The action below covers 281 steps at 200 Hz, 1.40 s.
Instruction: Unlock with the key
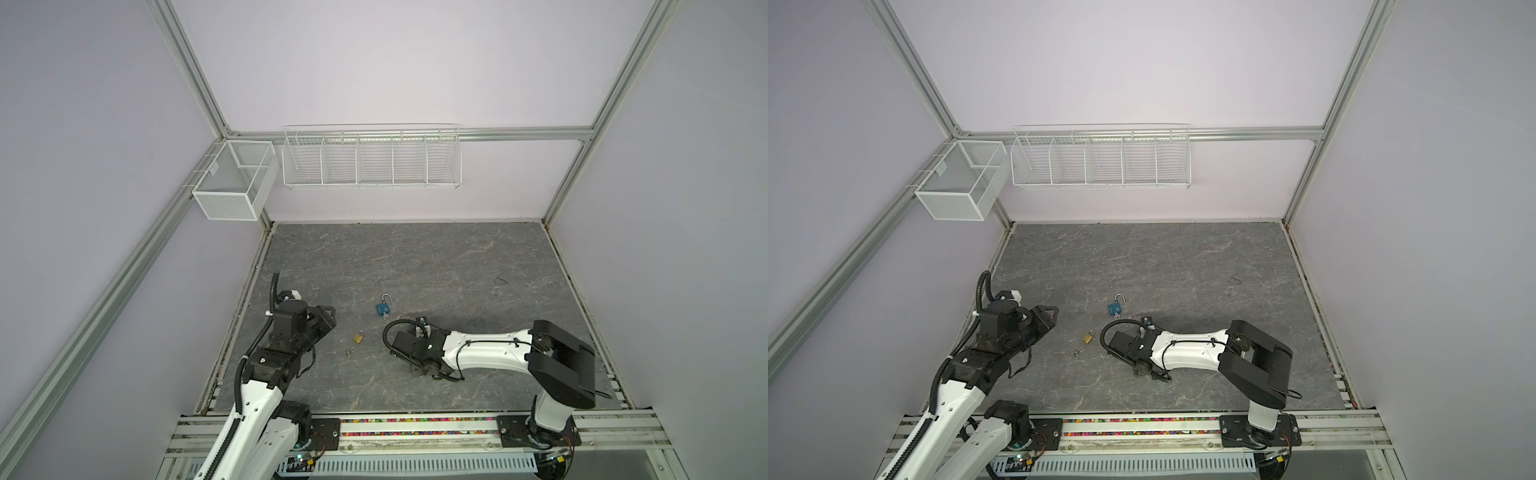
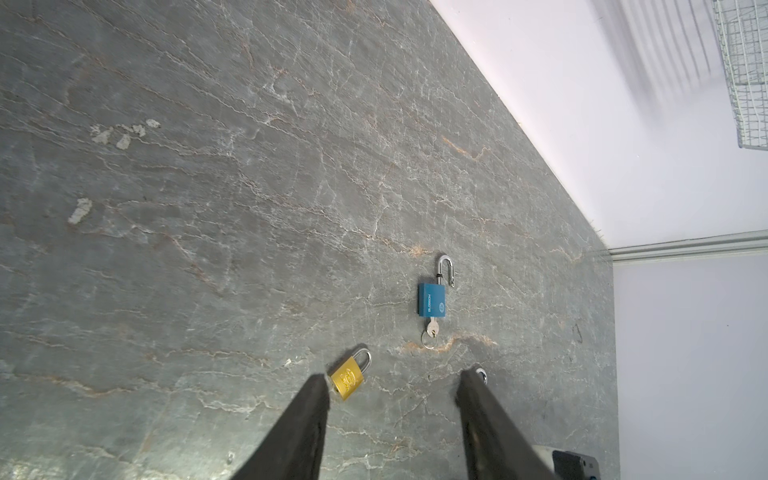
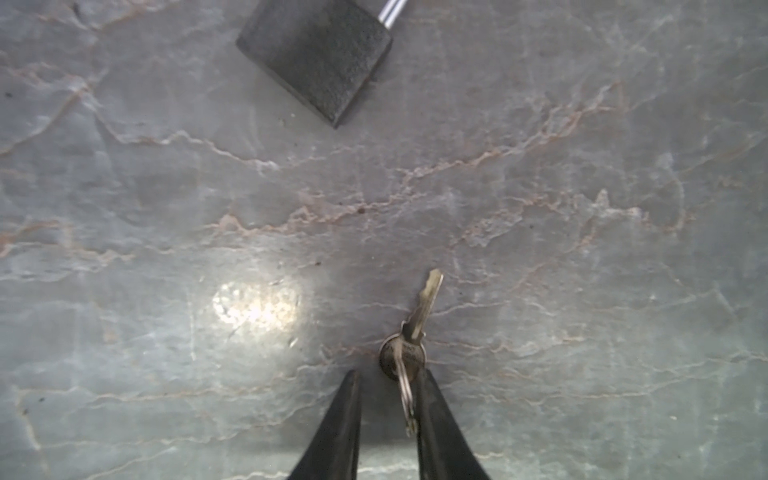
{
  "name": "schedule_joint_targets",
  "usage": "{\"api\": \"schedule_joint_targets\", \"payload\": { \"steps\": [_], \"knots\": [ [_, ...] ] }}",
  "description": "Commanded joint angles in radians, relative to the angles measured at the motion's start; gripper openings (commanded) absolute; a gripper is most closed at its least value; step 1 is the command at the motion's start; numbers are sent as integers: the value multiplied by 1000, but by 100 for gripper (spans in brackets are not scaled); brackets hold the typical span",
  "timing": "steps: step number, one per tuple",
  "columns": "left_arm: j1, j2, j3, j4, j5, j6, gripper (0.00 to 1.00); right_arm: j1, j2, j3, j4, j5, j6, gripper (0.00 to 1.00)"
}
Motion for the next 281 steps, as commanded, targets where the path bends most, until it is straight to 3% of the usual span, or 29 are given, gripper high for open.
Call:
{"api": "schedule_joint_targets", "payload": {
  "steps": [1,92,160,192,281],
  "knots": [
    [4,-3,-10,7,-9,-2,51,-12,4,-22,-5,-6,-4,24],
    [4,8,-21,36,20,-22,51,-21,-22,-34,-5,11,-26,11],
    [-28,54,-34,99,140,-64,51,-52,-128,-106,99,19,-161,6],
    [-125,117,-2,130,152,-96,53,-61,-226,-139,136,34,-284,6],
    [-459,201,68,328,76,-318,58,-62,-701,-308,326,52,-689,6]
  ]
}}
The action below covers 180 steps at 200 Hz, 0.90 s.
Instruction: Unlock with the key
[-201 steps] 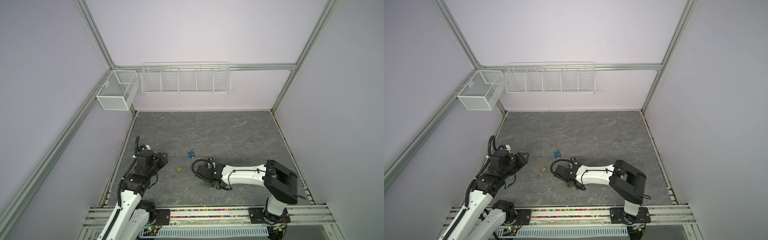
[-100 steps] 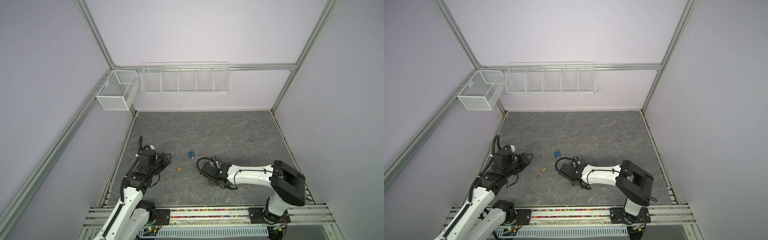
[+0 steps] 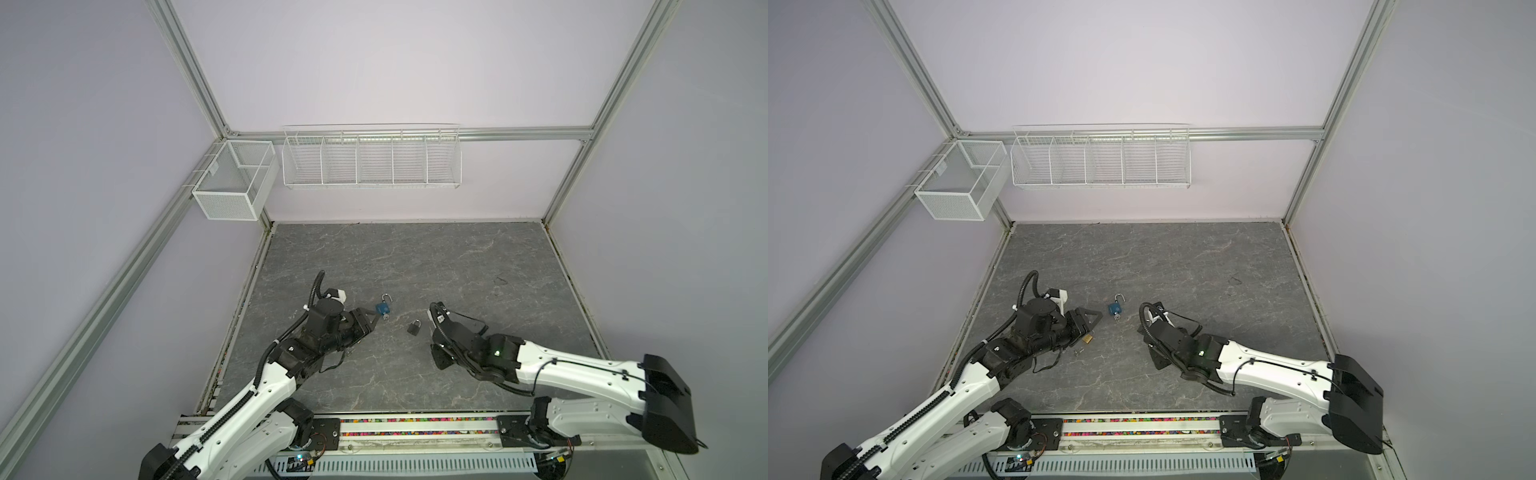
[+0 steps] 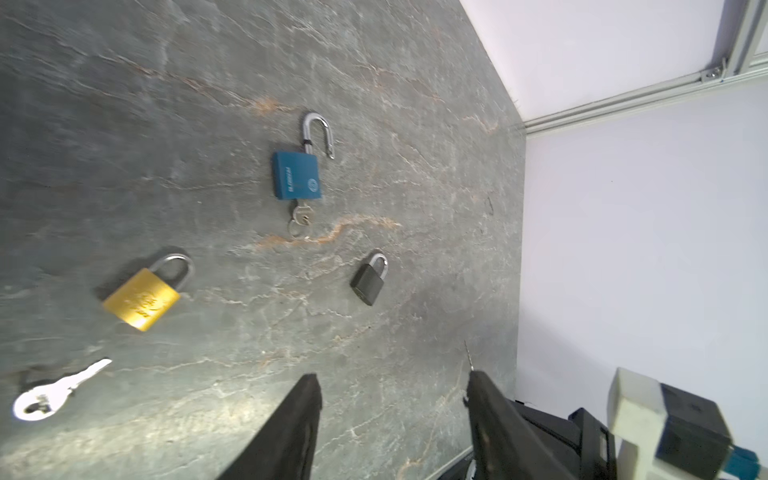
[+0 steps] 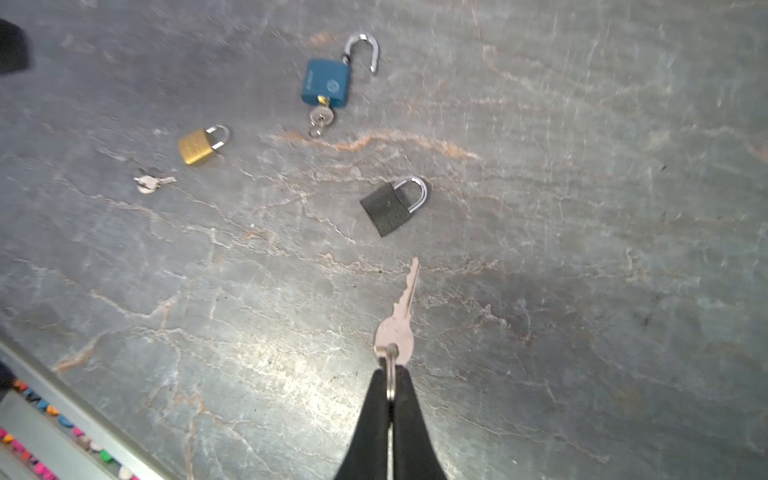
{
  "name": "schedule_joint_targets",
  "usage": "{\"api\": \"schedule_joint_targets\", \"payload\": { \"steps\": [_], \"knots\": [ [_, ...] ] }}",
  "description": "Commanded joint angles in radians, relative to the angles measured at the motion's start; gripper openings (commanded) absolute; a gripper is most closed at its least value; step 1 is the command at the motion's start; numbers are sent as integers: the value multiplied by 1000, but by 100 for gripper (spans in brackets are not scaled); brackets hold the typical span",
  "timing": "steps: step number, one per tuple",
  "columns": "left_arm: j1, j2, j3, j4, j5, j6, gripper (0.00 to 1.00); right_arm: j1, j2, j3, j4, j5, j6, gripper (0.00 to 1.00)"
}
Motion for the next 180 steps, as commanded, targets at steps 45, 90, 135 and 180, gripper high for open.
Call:
{"api": "schedule_joint_targets", "payload": {
  "steps": [45,90,135,180],
  "knots": [
    [-186,69,103,210,-88,-166,59,-6,-211,-61,207,-46,-333,6],
    [-229,130,120,335,-73,-225,60,-5,-199,-17,269,-113,-443,6],
    [-243,163,145,363,-56,-219,59,16,-105,66,254,-108,-494,6],
    [-243,141,108,379,-94,-266,51,62,-33,108,258,-17,-551,6]
  ]
}}
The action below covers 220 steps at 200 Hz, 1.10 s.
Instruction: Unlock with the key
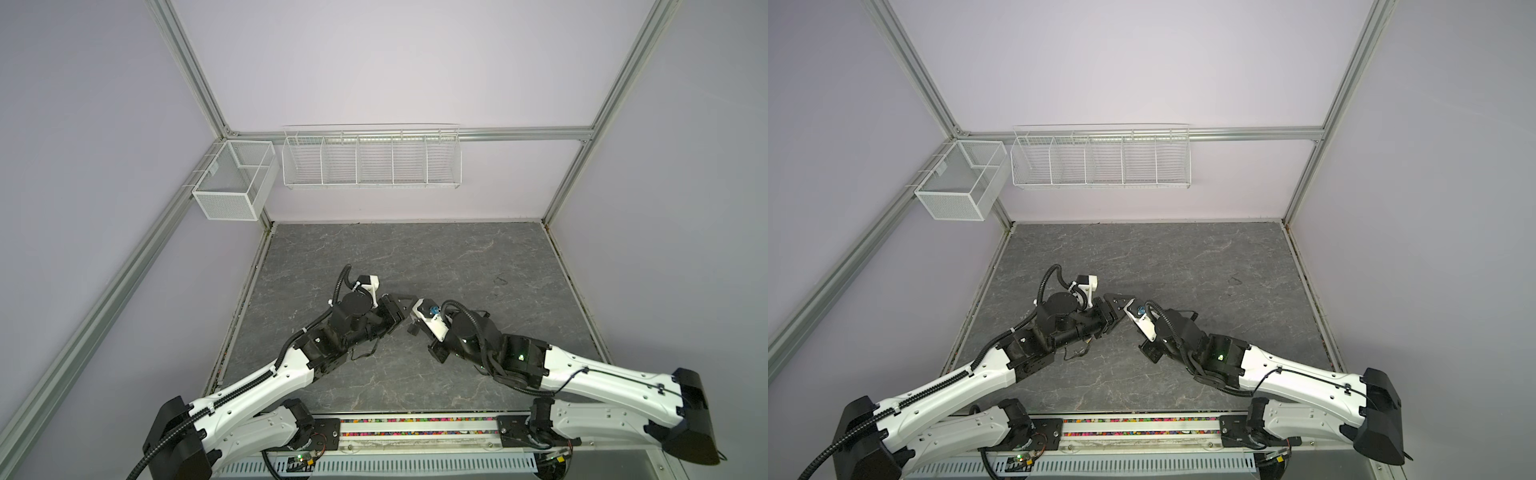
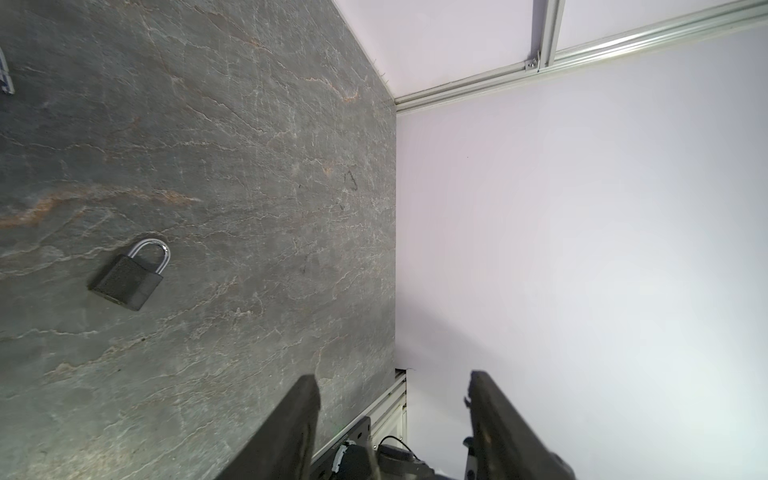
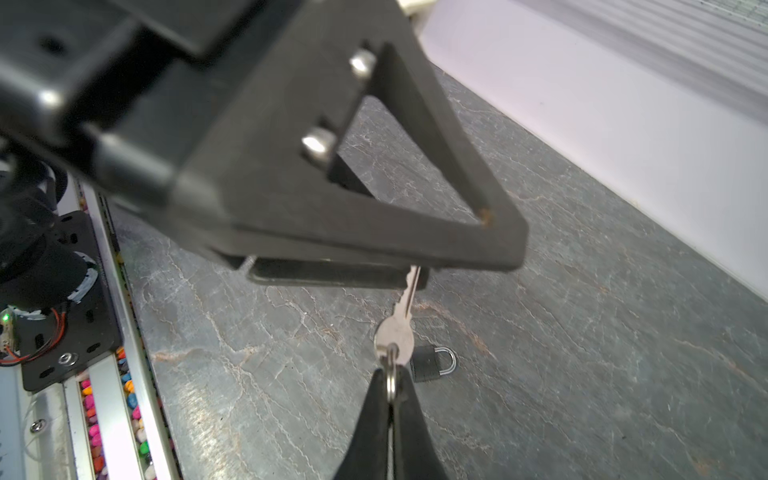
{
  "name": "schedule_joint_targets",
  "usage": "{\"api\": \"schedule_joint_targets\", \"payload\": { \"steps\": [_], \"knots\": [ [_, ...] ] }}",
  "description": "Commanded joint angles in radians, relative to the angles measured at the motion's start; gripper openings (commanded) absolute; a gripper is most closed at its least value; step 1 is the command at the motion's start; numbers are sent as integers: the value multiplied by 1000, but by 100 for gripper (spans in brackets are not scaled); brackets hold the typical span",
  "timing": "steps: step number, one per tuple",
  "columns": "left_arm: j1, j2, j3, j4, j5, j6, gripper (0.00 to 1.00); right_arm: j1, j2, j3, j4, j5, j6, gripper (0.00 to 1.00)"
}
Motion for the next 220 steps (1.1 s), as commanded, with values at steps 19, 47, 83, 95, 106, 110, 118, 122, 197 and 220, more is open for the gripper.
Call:
{"api": "schedule_joint_targets", "payload": {
  "steps": [19,47,83,95,106,110,118,122,197,220],
  "knots": [
    [-5,-32,0,22,-40,-43,45,12,27,23,47,63,-80,6],
    [-4,-45,-5,13,-49,-42,37,13,48,32,36,80,-100,6],
    [-4,-26,0,9,-49,-37,32,14,39,32,45,87,-115,6],
    [-4,-15,1,7,-45,-34,32,13,37,64,41,83,-119,6],
    [-5,-5,3,10,-43,-32,32,13,37,66,39,84,-120,6],
    [-5,-1,4,13,-42,-30,32,13,38,67,38,84,-121,6],
    [-4,6,7,15,-38,-28,32,13,39,69,38,85,-124,6],
    [-4,9,10,16,-36,-26,31,13,41,69,38,86,-125,6],
    [-5,27,4,41,-43,-31,21,13,38,51,18,93,-123,6],
    [-4,33,6,43,-48,-28,18,13,50,51,14,89,-127,6]
  ]
}}
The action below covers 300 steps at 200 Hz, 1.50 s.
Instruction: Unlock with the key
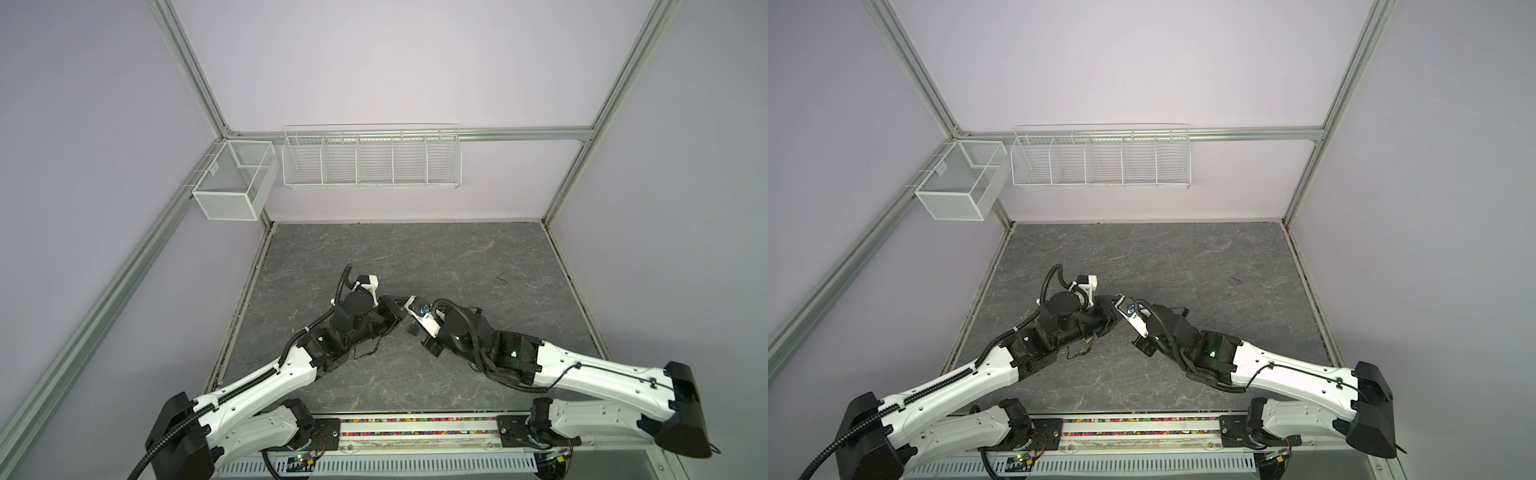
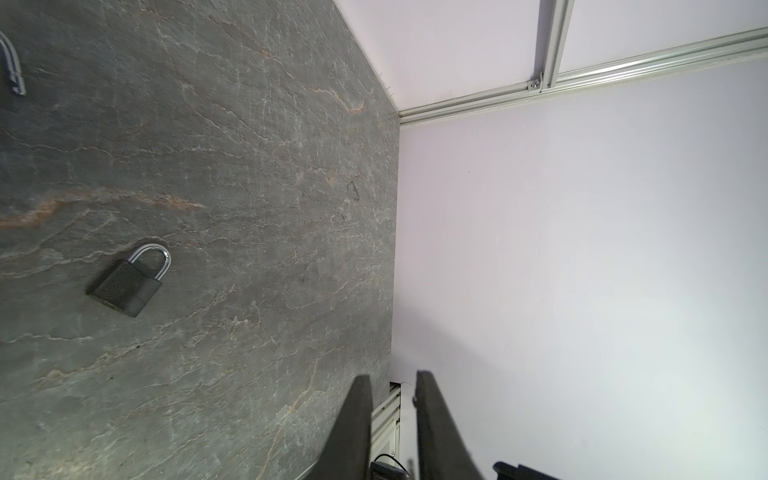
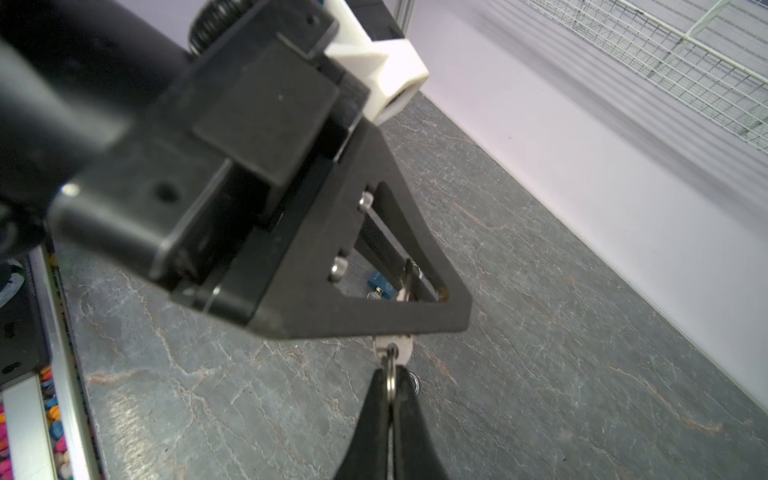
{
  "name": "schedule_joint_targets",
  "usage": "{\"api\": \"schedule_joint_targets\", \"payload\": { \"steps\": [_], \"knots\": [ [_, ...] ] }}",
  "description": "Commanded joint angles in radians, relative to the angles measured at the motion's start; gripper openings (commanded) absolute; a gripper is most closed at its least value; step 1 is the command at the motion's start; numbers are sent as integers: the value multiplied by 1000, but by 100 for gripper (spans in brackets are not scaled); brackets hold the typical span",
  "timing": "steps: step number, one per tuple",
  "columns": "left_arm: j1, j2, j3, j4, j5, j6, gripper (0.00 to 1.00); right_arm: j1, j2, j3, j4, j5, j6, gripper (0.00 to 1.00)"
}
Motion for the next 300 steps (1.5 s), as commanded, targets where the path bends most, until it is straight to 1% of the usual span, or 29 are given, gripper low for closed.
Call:
{"api": "schedule_joint_targets", "payload": {
  "steps": [1,28,42,57,88,116,124,146,165,179,183,189,210,218,238,248,252,267,285,300],
  "knots": [
    [-2,9,6,24,-15,1,17,6,7,-3,-4,8,-28,6],
    [-2,12,2,21,-28,3,9,6,15,-5,-5,10,-29,6],
    [-2,11,7,10,-35,10,8,5,14,-7,0,12,-32,6],
    [-1,12,10,1,-40,16,5,6,17,-4,-4,14,-37,6],
    [0,12,12,6,-40,26,0,6,18,-1,-11,21,-35,6],
    [0,0,7,20,-47,42,0,6,18,11,-28,53,-20,7],
    [2,-1,13,20,-48,53,0,5,17,15,-36,57,-11,10],
    [1,-3,37,0,-55,95,0,0,2,23,-54,35,20,32],
    [4,-7,48,1,-73,157,0,-15,-29,18,-69,4,59,39],
    [3,-13,49,25,-85,209,0,-50,-67,12,-82,-71,105,44],
    [4,-13,52,30,-87,252,0,-61,-79,11,-86,-98,121,46],
    [4,-15,58,35,-90,283,0,-84,-99,10,-93,-149,150,50],
    [4,-13,82,55,-102,416,0,-154,-157,5,-106,-279,245,56],
    [3,-14,80,88,-99,464,0,-185,-181,-3,-101,-340,286,60],
    [3,-14,75,197,-71,583,0,-267,-221,-10,-88,-485,401,66],
    [3,-14,69,254,-46,637,0,-319,-231,-10,-57,-592,466,67],
    [3,-13,67,273,-38,653,0,-339,-234,-39,-41,-636,495,67],
    [3,-11,60,349,-2,690,0,-395,-240,-71,60,-790,595,66],
    [2,-2,67,399,38,717,0,-424,-238,-86,165,-892,680,64],
    [-1,6,65,441,69,724,0,-430,-236,-97,245,-936,709,63]
  ]
}}
